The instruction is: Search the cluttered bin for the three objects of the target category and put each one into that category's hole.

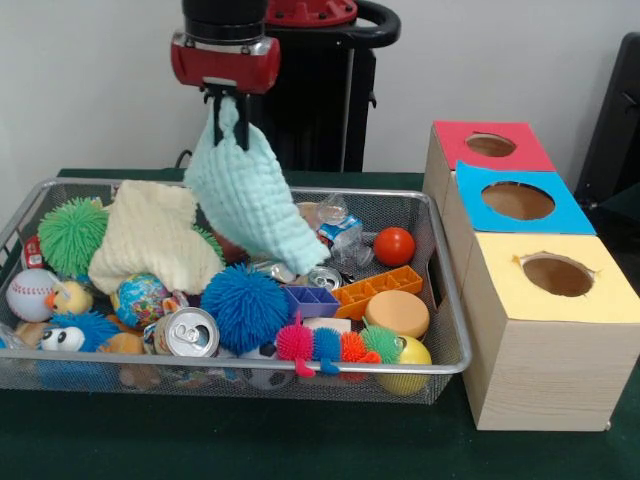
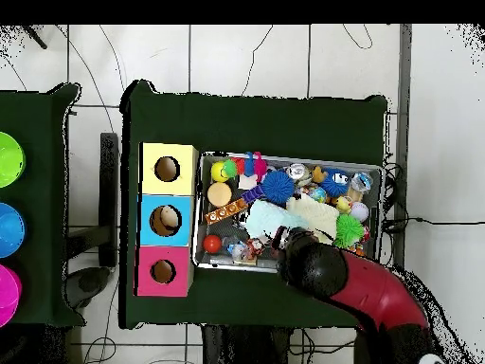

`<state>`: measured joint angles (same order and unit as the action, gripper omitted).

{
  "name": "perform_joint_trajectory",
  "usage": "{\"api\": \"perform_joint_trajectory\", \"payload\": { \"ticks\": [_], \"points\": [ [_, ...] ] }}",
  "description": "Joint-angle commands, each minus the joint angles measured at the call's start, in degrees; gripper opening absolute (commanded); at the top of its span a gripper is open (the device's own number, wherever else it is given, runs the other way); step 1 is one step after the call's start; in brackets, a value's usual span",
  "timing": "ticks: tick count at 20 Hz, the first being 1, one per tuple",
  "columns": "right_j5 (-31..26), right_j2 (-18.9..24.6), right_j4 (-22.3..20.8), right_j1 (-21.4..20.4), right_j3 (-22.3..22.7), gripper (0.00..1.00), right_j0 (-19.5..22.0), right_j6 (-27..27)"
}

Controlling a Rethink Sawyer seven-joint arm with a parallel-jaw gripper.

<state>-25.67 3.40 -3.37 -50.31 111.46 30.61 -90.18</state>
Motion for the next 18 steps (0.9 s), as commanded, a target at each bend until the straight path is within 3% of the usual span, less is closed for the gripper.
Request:
{"api": "perform_joint_trajectory", "payload": {
  "ticks": [1, 6, 9, 14, 18],
  "points": [
    [-4.58, 10.99, -4.3, 1.77, -7.41, 0.0, 4.34, 9.28],
    [-4.91, 11.25, -6.33, 2.36, -8.1, 0.0, 4.98, 7.17],
    [1.12, 10.49, -7.39, 1.77, -3.6, 0.0, 4.49, 2.36],
    [5.0, 10.23, -9.62, 4.46, -3.6, 0.0, 5.15, 0.62],
    [10.71, 12.64, -11.36, 4.49, -1.94, 0.0, 7.22, -0.24]
  ]
}}
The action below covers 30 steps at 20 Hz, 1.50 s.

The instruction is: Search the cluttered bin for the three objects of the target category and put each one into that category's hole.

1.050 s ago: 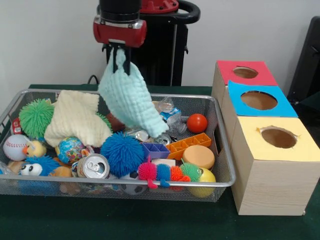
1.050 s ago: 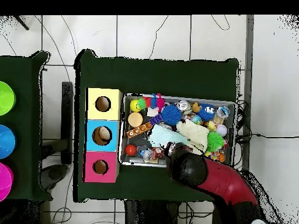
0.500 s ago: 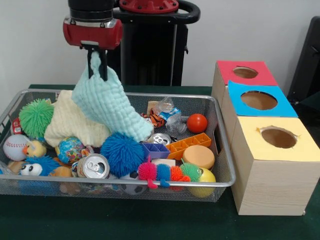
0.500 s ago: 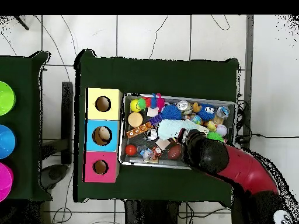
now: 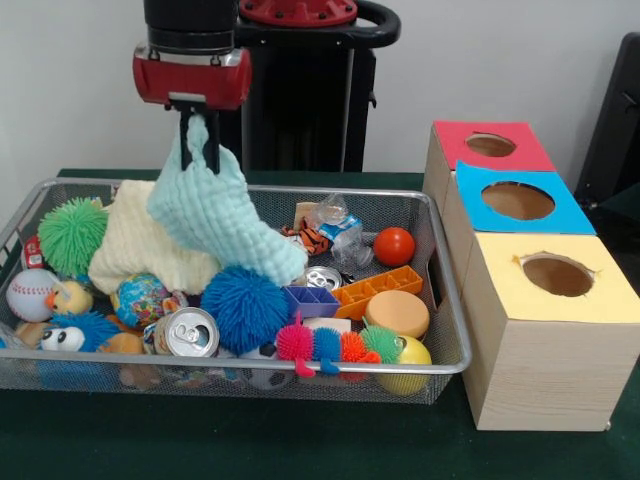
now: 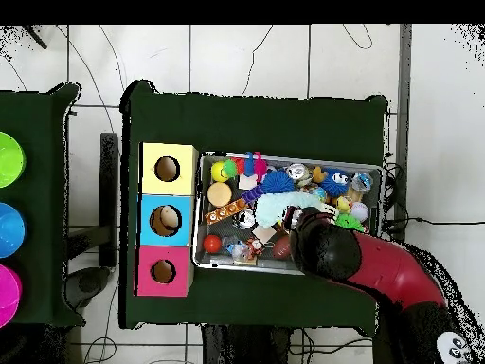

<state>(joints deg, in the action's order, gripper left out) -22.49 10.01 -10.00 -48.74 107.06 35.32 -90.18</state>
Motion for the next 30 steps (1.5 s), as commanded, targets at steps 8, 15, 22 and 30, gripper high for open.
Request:
{"api": "perform_joint_trajectory", "payload": {
  "ticks": [8, 15, 22, 30],
  "points": [
    [7.25, 6.39, -5.78, 2.81, 1.91, 1.0, 2.86, -1.17],
    [-2.2, 3.47, -4.78, 2.99, 2.58, 1.0, -0.66, -1.47],
    [7.8, 2.99, -4.56, 8.44, 9.3, 1.0, -4.84, -8.21],
    [12.94, 0.11, -3.13, 12.84, 9.58, 1.0, -9.04, -11.56]
  ]
}}
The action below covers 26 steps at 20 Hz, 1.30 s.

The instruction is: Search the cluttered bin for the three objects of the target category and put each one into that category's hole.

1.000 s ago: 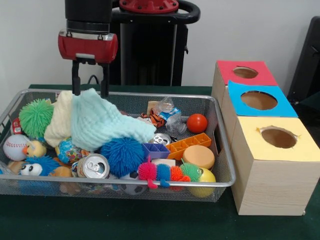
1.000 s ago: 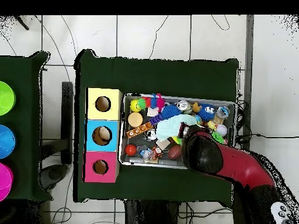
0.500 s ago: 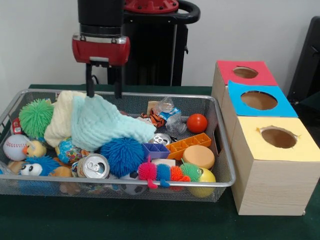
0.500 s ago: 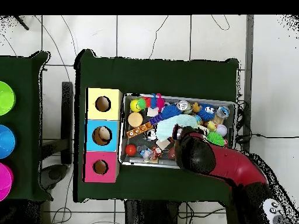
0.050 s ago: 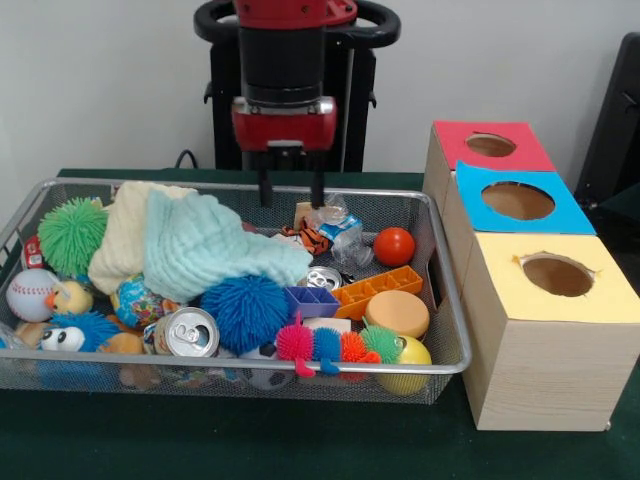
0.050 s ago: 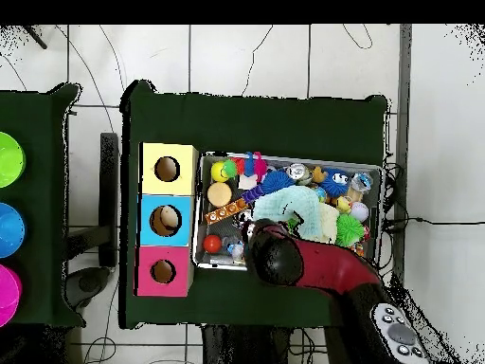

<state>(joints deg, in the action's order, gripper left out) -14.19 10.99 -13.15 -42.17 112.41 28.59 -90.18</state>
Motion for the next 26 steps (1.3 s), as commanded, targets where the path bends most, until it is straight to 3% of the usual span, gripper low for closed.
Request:
{"api": "perform_joint_trajectory", "payload": {
  "ticks": [1, 12, 22, 26],
  "points": [
    [4.27, -0.68, 0.06, 7.05, 4.13, 1.0, -2.35, -11.01],
    [6.89, -0.83, -1.88, 11.43, 2.69, 1.0, -1.19, -7.75],
    [8.74, -3.47, -2.06, 15.05, -0.45, 1.0, -3.55, -7.03],
    [9.98, -4.63, -1.83, 14.73, -0.04, 1.0, -4.39, -7.55]
  ]
}}
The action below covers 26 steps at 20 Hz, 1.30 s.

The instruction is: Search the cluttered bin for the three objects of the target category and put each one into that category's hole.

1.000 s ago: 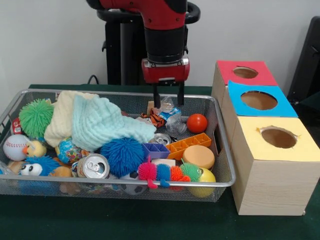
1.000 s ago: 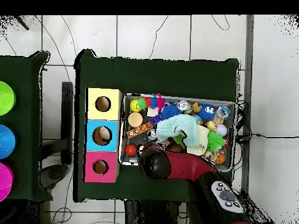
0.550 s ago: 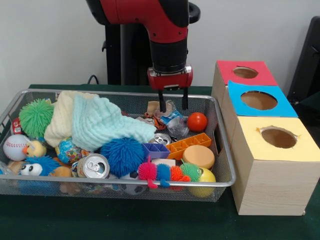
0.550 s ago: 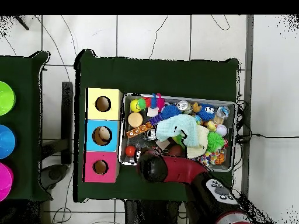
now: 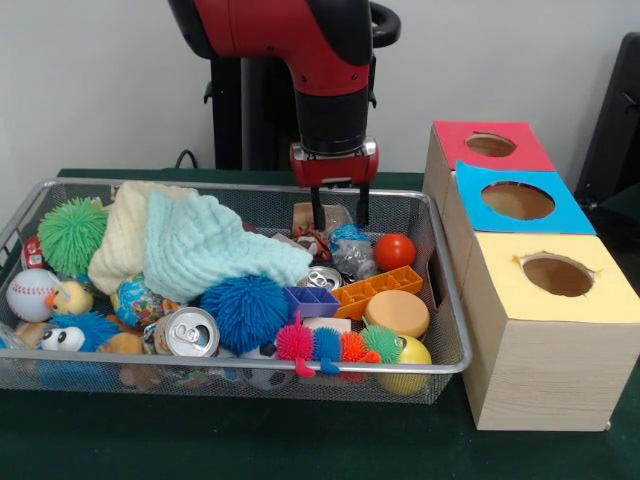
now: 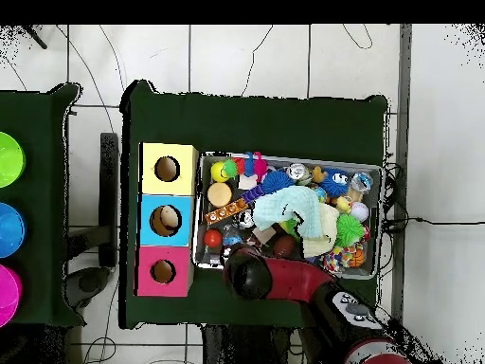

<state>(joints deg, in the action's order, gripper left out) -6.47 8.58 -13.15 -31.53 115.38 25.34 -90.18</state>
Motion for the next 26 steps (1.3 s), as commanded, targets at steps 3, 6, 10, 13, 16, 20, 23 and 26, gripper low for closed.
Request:
{"api": "perform_joint_trajectory", "payload": {
  "ticks": [3, 6, 10, 13, 16, 20, 23, 26],
  "points": [
    [1.66, -2.99, -2.04, 3.86, -3.83, 1.0, -1.47, -6.84],
    [2.67, -2.82, -1.6, 5.47, -4.61, 1.0, -2.0, -7.24],
    [4.73, -2.45, -1.15, 7.76, -4.96, 1.0, -2.75, -8.1],
    [6.31, -2.32, -0.78, 8.5, -5.38, 1.0, -3.02, -8.47],
    [6.99, -0.7, 0.07, 9.34, -5.36, 1.0, -1.95, -8.75],
    [6.06, 0.7, 1.05, 8.16, -4.82, 1.0, -1.29, -8.89],
    [6.98, 0.33, 1.32, 7.69, -4.65, 1.0, -1.32, -9.59],
    [8.87, -0.11, 1.26, 7.28, -3.98, 0.0, -1.35, -10.49]
  ]
}}
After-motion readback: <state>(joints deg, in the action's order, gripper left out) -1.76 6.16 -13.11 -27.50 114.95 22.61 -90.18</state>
